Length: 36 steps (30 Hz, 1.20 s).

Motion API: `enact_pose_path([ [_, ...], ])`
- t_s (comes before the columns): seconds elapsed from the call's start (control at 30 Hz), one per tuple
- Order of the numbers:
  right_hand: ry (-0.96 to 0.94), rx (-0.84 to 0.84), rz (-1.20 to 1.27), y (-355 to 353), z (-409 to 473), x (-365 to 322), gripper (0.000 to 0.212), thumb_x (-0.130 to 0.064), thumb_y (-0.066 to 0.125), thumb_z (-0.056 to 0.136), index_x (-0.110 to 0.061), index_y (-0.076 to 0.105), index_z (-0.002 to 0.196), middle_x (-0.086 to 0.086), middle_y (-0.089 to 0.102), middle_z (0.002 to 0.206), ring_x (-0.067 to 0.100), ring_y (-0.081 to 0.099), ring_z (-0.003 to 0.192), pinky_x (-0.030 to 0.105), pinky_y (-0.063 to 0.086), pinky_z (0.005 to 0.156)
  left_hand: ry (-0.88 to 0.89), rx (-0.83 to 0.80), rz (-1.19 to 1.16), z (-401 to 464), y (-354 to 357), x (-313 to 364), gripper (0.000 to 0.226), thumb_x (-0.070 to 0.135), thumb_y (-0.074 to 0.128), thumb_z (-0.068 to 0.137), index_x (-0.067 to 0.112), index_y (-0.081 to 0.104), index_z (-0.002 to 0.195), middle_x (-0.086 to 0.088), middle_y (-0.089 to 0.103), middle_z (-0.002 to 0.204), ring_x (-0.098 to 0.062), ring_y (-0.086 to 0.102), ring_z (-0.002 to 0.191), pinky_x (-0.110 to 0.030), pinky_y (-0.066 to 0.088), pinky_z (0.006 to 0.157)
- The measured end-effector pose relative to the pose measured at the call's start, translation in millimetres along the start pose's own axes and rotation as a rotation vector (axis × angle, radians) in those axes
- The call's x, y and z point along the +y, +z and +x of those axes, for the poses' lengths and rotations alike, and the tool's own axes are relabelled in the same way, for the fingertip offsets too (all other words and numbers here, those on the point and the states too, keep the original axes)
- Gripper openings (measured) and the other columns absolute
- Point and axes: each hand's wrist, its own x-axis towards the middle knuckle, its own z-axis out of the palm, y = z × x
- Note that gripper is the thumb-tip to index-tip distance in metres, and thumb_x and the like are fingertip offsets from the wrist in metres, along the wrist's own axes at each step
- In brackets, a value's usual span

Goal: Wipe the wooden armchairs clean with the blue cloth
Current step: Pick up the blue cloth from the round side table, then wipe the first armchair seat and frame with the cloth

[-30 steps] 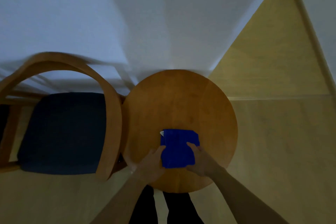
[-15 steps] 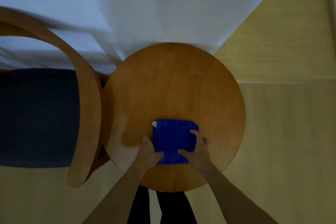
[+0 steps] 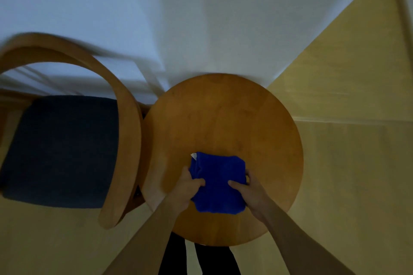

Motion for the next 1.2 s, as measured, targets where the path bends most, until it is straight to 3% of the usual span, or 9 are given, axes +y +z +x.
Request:
enact_pose_path([
  [0.2, -0.191, -0.071, -0.179, 34, -41, -62, 0.072, -0.019, 0.072, 0.090, -0.027, 0.031, 0.148, -0.001, 0.046, 0.143, 0.023, 0.055, 0.120, 0.050, 0.053, 0.095, 0.190, -0.039, 0.149, -67, -30, 63, 0.055, 0.000, 0.068, 0.076, 0.030, 0.050, 0.119, 0.002, 0.059, 0.117, -0.022, 0.060, 0.106, -0.044, 0.055, 0.086],
  [0.33, -0.308, -0.084, -0.308, 77, -77, -105, 0.084, -0.034, 0.078, 0.083, -0.023, 0.029, 0.151, 0.000, 0.044, 0.145, 0.025, 0.052, 0.125, 0.046, 0.053, 0.094, 0.424, 0.180, 0.212, -114, -56, 91, 0.041, 0.024, 0.071, 0.085, 0.020, 0.052, 0.121, 0.003, 0.059, 0.118, -0.018, 0.058, 0.107, -0.039, 0.051, 0.091],
  [0.43, -0.367, -0.088, -0.371, 121, -99, -125, 0.071, -0.043, 0.074, 0.085, -0.017, 0.041, 0.143, 0.001, 0.055, 0.133, 0.019, 0.061, 0.105, 0.031, 0.056, 0.074, 0.589, 0.411, 0.381, -144, -84, 101, 0.045, 0.033, 0.061, 0.093, 0.017, 0.046, 0.132, 0.011, 0.049, 0.113, -0.010, 0.051, 0.100, -0.029, 0.045, 0.083],
  [0.53, -0.435, -0.122, -0.451, 166, -121, -132, 0.035, -0.038, 0.069, 0.090, -0.019, 0.055, 0.116, 0.002, 0.064, 0.116, 0.012, 0.064, 0.088, 0.026, 0.053, 0.064, 0.582, 0.517, 0.438, -168, -127, 101, 0.041, 0.033, 0.061, 0.092, 0.019, 0.050, 0.128, 0.001, 0.056, 0.120, -0.017, 0.056, 0.100, -0.032, 0.049, 0.081],
  [0.6, -0.473, -0.156, -0.525, 194, -135, -130, 0.026, -0.033, 0.068, 0.092, -0.019, 0.056, 0.111, 0.008, 0.066, 0.117, 0.017, 0.065, 0.091, 0.031, 0.055, 0.071, 0.580, 0.585, 0.458, -186, -159, 94, 0.034, 0.031, 0.061, 0.090, 0.021, 0.053, 0.122, -0.001, 0.059, 0.117, -0.015, 0.058, 0.096, -0.032, 0.049, 0.079],
  [0.77, -0.755, -0.072, -1.105, 274, -174, -105, 0.047, -0.036, 0.056, 0.099, -0.013, 0.045, 0.139, 0.013, 0.057, 0.135, 0.027, 0.058, 0.117, 0.034, 0.046, 0.096, 0.588, 0.789, 0.718, -237, -225, 52, 0.030, 0.027, 0.045, 0.098, 0.020, 0.045, 0.128, -0.005, 0.057, 0.113, -0.013, 0.055, 0.086, -0.029, 0.046, 0.072],
  [0.83, -0.902, -0.041, -1.350, 313, -195, -93, 0.050, -0.035, 0.049, 0.102, -0.008, 0.036, 0.142, 0.016, 0.056, 0.133, 0.029, 0.058, 0.115, 0.030, 0.043, 0.089, 0.568, 0.859, 0.788, -259, -249, 29, 0.028, 0.024, 0.041, 0.100, 0.020, 0.042, 0.128, -0.007, 0.053, 0.114, -0.017, 0.056, 0.087, -0.034, 0.050, 0.074],
  [0.97, -1.104, -0.055, -1.474, 388, -240, -71, 0.028, -0.029, 0.052, 0.101, -0.009, 0.047, 0.119, 0.010, 0.058, 0.116, 0.021, 0.059, 0.096, 0.023, 0.037, 0.075, 0.511, 0.947, 0.807, -308, -308, -8, 0.028, 0.025, 0.037, 0.101, 0.019, 0.039, 0.129, -0.008, 0.052, 0.117, -0.024, 0.059, 0.093, -0.041, 0.053, 0.080],
  [1.2, -1.182, -0.111, -1.466, 503, -303, -40, 0.023, -0.028, 0.055, 0.099, -0.012, 0.048, 0.114, 0.006, 0.058, 0.107, 0.014, 0.052, 0.085, 0.026, 0.041, 0.071, 0.575, 1.090, 0.546, -395, -417, -45, 0.026, 0.032, 0.047, 0.097, 0.026, 0.042, 0.122, 0.003, 0.059, 0.106, -0.014, 0.059, 0.087, -0.036, 0.054, 0.075],
])
